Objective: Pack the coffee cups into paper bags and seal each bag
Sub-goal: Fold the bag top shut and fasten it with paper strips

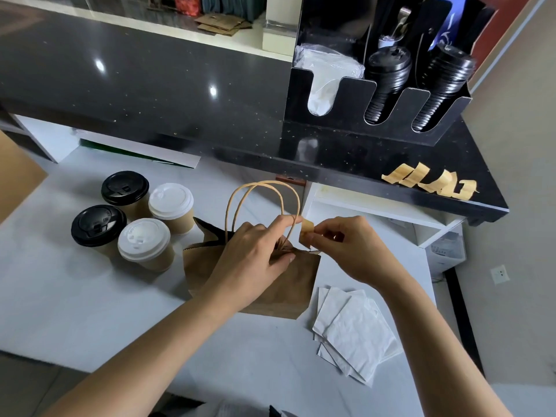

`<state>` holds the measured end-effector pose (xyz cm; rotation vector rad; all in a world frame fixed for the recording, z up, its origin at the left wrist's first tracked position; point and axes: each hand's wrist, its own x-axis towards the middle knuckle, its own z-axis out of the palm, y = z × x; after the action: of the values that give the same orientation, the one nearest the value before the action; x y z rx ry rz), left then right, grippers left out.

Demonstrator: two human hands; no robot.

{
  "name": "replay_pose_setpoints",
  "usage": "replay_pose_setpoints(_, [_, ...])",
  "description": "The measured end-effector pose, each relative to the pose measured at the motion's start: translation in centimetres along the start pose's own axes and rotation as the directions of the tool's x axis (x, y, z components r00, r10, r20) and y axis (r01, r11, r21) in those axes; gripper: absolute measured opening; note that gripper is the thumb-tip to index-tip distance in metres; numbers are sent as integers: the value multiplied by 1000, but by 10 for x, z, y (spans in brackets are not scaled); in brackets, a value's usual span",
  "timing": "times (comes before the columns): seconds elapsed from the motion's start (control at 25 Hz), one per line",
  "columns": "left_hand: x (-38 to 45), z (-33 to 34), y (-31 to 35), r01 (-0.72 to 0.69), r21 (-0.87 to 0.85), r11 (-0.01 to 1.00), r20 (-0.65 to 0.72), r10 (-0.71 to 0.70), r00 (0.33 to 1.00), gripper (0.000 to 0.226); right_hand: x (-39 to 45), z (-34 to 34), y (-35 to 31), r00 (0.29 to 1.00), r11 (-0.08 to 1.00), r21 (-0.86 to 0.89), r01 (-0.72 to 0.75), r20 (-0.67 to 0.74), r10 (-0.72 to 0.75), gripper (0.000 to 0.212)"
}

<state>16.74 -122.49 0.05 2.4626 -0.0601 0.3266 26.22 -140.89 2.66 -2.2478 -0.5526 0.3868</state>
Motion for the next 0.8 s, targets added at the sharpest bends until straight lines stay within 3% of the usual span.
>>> replay_pose_setpoints(0.48, [1, 1, -1, 7, 38, 999, 37, -8, 999, 67, -5, -4, 5, 986, 996, 17, 86, 140, -87, 13])
replay_pose_setpoints(0.64, [-1, 0, 1, -29, 17, 999, -23, 29, 999, 71, -3, -4, 5, 985, 994, -8, 108, 136, -106, 13])
replay_pose_setpoints(0.8, [0, 0, -1, 13, 17, 1000, 47, -14, 999, 74, -4, -1, 7, 989, 995, -16, 97, 114, -95, 15])
